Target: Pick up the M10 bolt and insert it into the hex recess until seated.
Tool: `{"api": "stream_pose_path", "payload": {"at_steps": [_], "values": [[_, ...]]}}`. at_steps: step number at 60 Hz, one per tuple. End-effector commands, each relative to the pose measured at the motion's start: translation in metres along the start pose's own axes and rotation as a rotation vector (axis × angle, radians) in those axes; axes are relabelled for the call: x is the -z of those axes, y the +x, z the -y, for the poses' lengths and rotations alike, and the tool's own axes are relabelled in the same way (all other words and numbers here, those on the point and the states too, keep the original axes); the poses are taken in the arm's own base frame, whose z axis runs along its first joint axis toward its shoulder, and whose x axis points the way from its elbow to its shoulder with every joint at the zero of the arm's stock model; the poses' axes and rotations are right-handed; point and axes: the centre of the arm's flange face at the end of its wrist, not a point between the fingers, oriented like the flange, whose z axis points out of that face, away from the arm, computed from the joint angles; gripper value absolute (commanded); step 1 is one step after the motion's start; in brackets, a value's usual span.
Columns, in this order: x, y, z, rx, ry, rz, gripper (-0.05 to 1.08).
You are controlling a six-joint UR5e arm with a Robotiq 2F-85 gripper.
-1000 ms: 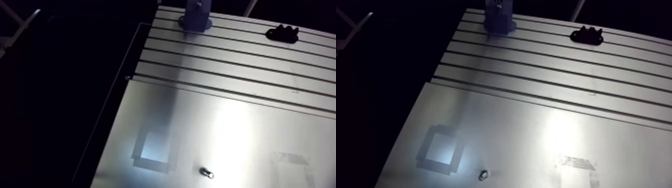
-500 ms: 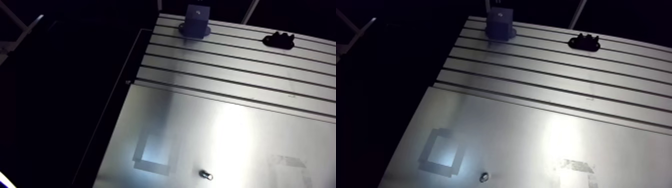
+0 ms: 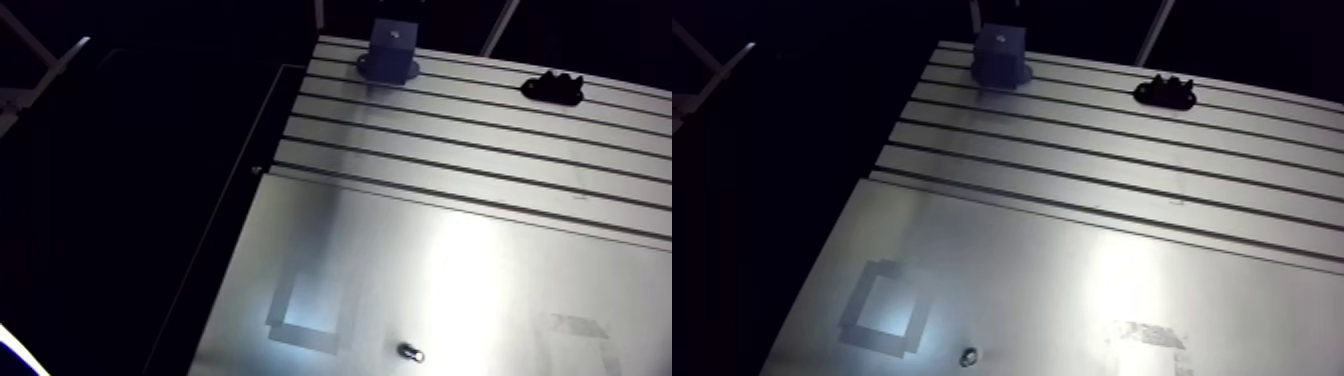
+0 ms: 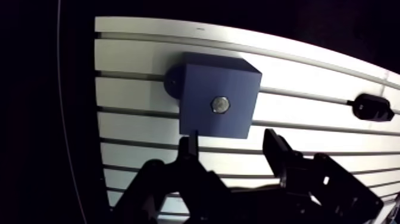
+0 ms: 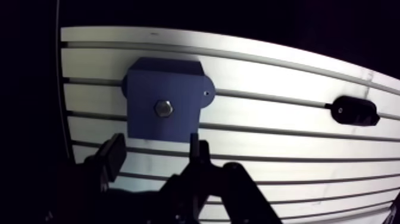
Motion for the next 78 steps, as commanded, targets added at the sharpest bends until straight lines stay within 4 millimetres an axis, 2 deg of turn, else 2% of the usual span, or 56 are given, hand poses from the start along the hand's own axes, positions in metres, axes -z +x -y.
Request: {"api": "stream_pose_path", "payload": {"at_steps": [1, 10, 23, 24, 27, 30, 31, 32, 33, 37, 50, 54, 67, 78], "values": [[0.016, -0.003, -0.003, 0.002, 0.0, -0.011, 0.01], [0.03, -0.008, -0.002, 0.014, 0.001, 0.001, 0.01], [0.076, -0.032, -0.011, 0.077, 0.002, -0.034, 0.01], [0.083, -0.035, -0.015, 0.087, 0.002, -0.037, 0.01], [0.088, -0.039, -0.021, 0.091, 0.002, -0.035, 0.01], [0.098, -0.045, -0.04, 0.086, 0.003, -0.032, 0.01], [0.098, -0.045, -0.04, 0.086, 0.003, -0.032, 0.01], [0.104, -0.049, -0.051, 0.081, 0.004, -0.031, 0.01], [0.104, -0.049, -0.051, 0.081, 0.004, -0.031, 0.01], [0.12, -0.063, -0.072, 0.068, 0.005, -0.036, 0.01], [0.148, -0.095, -0.106, 0.054, 0.003, -0.057, 0.01], [0.161, -0.111, -0.124, 0.036, 0.003, -0.073, 0.01], [0.186, -0.144, -0.13, 0.009, 0.002, -0.115, 0.01], [0.186, -0.155, -0.137, -0.008, 0.007, -0.085, 0.01]]}}
